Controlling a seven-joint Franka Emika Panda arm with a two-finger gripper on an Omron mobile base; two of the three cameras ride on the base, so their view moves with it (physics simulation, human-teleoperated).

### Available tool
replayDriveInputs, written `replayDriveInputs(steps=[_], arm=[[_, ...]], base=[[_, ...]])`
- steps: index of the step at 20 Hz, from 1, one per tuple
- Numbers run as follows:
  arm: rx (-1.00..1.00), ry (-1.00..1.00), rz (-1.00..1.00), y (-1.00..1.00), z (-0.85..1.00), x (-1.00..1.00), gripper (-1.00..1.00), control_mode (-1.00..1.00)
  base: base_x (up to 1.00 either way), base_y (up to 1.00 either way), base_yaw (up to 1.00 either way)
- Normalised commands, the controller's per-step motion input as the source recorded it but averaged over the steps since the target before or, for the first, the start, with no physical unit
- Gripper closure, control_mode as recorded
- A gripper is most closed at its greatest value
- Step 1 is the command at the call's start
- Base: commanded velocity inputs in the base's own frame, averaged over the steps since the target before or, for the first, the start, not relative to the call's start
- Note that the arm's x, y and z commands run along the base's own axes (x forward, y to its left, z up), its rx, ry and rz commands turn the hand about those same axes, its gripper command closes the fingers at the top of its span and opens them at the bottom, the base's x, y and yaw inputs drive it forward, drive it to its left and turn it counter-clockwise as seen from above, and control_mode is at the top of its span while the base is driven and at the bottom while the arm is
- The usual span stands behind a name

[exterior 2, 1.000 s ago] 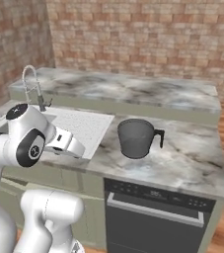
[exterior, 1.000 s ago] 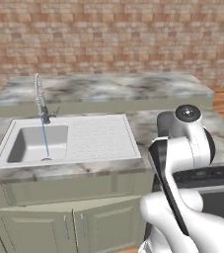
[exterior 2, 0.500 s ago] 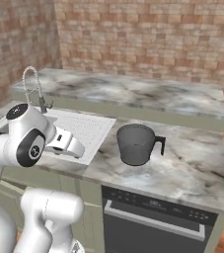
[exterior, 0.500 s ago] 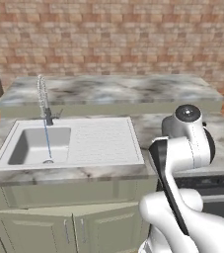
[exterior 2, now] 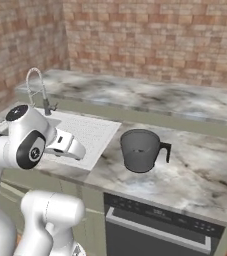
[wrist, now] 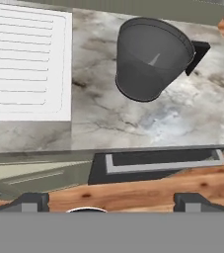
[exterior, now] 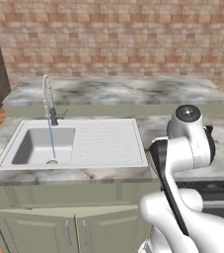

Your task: Turn on the sink faucet and place the jug under the water for a few seconds to fill it up.

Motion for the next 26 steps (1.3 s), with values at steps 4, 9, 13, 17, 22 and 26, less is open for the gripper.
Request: replayDriveInputs(steps=[4,9,13,17,22,26], arm=[[0.00,0.00,0.00,0.00,0.00,0.00,-1.00,1.00],[0.04,-0.06,0.08,-0.34,0.00,0.19,-1.00,-1.00],[0.06,-0.09,0.13,-0.62,0.00,0.04,-1.00,-1.00],[0.06,-0.10,0.17,-0.66,0.00,0.00,-1.00,-1.00],[0.04,-0.09,0.20,-0.55,0.00,0.00,-1.00,-1.00],[0.00,-0.12,0.26,-0.53,0.03,0.00,-1.00,-1.00]], base=[[0.43,-0.21,0.09],[0.08,-0.05,0.02],[0.00,0.00,0.00],[0.00,0.00,0.00],[0.00,0.00,0.00],[0.00,0.00,0.00]])
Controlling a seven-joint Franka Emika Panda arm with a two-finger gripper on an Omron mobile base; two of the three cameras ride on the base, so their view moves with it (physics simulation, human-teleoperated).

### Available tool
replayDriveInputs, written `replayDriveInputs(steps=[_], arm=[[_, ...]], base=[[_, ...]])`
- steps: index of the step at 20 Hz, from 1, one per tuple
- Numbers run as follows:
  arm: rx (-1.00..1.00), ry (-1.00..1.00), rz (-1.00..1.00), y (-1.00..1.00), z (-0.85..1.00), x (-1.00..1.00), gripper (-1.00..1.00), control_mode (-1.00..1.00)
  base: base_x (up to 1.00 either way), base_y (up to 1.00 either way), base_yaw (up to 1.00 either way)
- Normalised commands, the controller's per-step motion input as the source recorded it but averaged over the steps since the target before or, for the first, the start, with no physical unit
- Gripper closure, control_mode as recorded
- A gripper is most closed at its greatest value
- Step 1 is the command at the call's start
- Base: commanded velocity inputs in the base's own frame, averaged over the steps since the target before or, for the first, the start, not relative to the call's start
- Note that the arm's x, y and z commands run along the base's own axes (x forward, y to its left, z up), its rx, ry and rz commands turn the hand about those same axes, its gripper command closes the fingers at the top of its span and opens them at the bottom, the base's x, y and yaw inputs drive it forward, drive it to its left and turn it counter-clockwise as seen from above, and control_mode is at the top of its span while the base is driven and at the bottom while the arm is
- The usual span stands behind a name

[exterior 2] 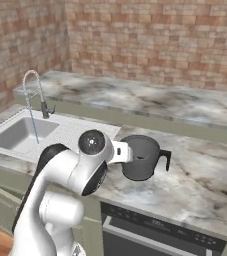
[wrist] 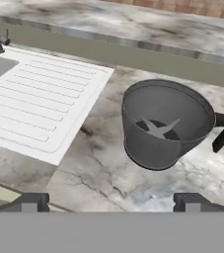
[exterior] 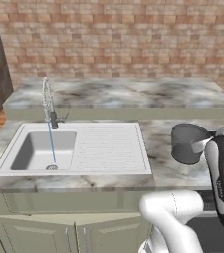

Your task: Turn on the sink faucet and place the jug under the water for a few seconds to fill it up.

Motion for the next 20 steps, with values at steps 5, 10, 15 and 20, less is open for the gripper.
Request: replayDriveInputs(steps=[5,10,15,20], arm=[[0.00,-0.15,0.31,-0.58,0.13,-0.01,-1.00,-1.00],[0.00,-0.08,0.30,-0.92,0.02,-0.02,-1.00,-1.00],[0.01,-0.01,0.27,-1.00,0.00,0.01,-1.00,-1.00],[0.03,0.00,0.23,-0.76,0.00,0.30,-1.00,-1.00]], base=[[0.00,0.00,0.00],[0.00,0.00,0.00],[0.00,0.00,0.00],[0.00,0.00,0.00]])
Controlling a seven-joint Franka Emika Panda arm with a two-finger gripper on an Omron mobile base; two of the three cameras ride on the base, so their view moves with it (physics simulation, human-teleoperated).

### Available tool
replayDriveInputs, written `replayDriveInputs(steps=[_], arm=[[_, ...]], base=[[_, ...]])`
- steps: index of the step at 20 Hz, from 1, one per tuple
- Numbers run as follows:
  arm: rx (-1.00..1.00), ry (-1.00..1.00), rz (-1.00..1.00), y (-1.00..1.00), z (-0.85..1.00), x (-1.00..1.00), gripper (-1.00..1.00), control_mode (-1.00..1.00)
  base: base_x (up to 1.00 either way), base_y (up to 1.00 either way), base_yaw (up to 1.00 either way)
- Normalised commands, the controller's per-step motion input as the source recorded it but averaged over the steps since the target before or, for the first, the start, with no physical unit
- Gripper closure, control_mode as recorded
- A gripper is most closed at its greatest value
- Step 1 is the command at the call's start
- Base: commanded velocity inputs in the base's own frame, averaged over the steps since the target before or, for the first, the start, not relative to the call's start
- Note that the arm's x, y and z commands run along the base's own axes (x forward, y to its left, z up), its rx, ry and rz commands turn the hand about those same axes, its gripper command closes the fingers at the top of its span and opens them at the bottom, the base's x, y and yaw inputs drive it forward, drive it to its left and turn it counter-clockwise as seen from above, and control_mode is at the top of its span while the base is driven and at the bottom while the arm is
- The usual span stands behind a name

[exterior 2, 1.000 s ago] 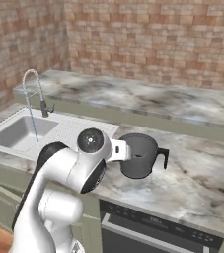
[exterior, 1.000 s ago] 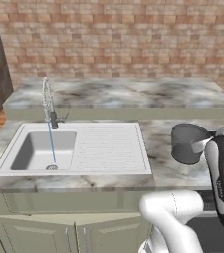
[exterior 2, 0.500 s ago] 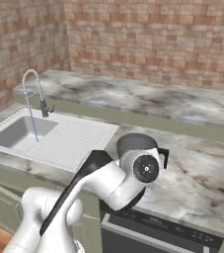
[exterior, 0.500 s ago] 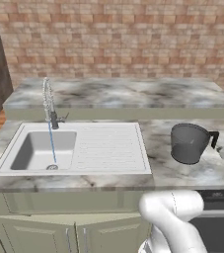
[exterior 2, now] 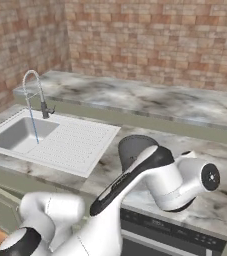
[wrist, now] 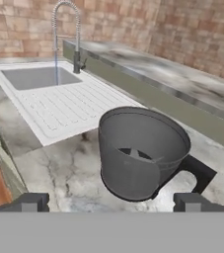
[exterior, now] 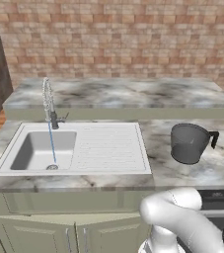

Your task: Turn on the sink faucet and place the jug under the water for a few seconds to fill it up.

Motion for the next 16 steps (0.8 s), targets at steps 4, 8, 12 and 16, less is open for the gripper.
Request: replayDriveInputs(steps=[4,8,12,16], arm=[[0.06,0.00,0.12,-0.16,0.00,0.41,-1.00,-1.00],[0.07,0.00,0.00,0.00,0.00,0.36,-1.00,-1.00],[0.04,0.00,0.00,0.00,-0.03,0.30,-1.00,-1.00],[0.06,0.00,0.00,0.03,-0.15,0.30,-1.00,-1.00]], base=[[0.00,0.00,0.00],[0.00,0.00,0.00],[0.00,0.00,0.00],[0.00,0.00,0.00]])
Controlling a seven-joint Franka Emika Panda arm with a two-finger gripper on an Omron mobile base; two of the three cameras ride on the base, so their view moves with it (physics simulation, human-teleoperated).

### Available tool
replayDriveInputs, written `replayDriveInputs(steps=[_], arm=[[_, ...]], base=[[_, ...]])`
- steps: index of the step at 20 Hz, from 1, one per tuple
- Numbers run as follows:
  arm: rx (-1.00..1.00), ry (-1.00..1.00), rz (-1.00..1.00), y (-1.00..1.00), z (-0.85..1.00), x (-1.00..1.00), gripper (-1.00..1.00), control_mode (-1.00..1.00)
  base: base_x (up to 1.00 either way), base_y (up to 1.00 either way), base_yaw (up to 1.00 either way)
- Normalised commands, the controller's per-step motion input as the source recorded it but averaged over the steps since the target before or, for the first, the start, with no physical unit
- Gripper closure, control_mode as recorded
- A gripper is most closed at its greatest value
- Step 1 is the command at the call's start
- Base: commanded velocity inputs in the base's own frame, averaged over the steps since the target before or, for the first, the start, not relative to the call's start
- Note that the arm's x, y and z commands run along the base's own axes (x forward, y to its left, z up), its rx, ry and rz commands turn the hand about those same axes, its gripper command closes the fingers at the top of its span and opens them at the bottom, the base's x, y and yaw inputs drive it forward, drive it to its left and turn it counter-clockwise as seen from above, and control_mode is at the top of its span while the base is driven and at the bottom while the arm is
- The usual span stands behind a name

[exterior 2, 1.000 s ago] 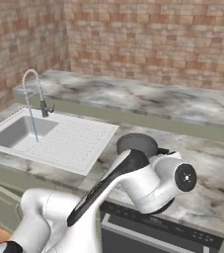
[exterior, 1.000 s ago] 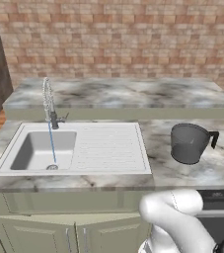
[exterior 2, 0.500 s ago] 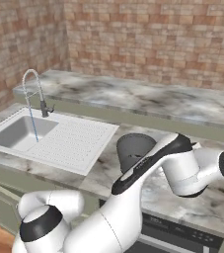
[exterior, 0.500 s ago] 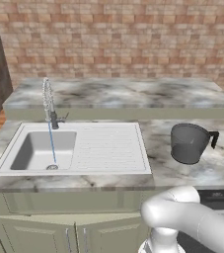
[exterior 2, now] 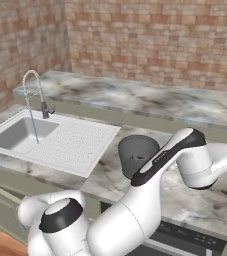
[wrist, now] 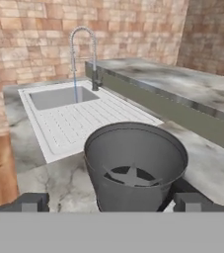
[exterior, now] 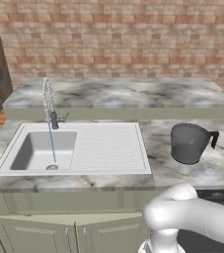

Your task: Turn on the sink faucet and place the jug under the water for a few seconds to fill it up.

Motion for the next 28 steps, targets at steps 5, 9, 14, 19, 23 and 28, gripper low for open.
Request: replayDriveInputs(steps=[5,9,14,19,23,28], arm=[[0.06,0.00,0.00,0.12,-0.18,0.34,-1.00,-1.00],[0.04,0.00,0.00,0.17,-0.12,0.30,-1.00,-1.00],[0.01,0.00,0.00,0.11,-0.12,0.29,-1.00,-1.00],[0.00,0.00,0.04,0.00,-0.09,0.17,-1.00,-1.00],[-0.03,0.00,0.11,-0.03,-0.04,0.00,-1.00,-1.00],[-0.11,0.00,0.13,-0.02,-0.04,0.03,-1.00,-1.00]], base=[[0.00,0.00,0.00],[0.00,0.00,0.00],[0.00,0.00,0.00],[0.00,0.00,0.00],[0.00,0.00,0.00],[0.00,0.00,0.00]])
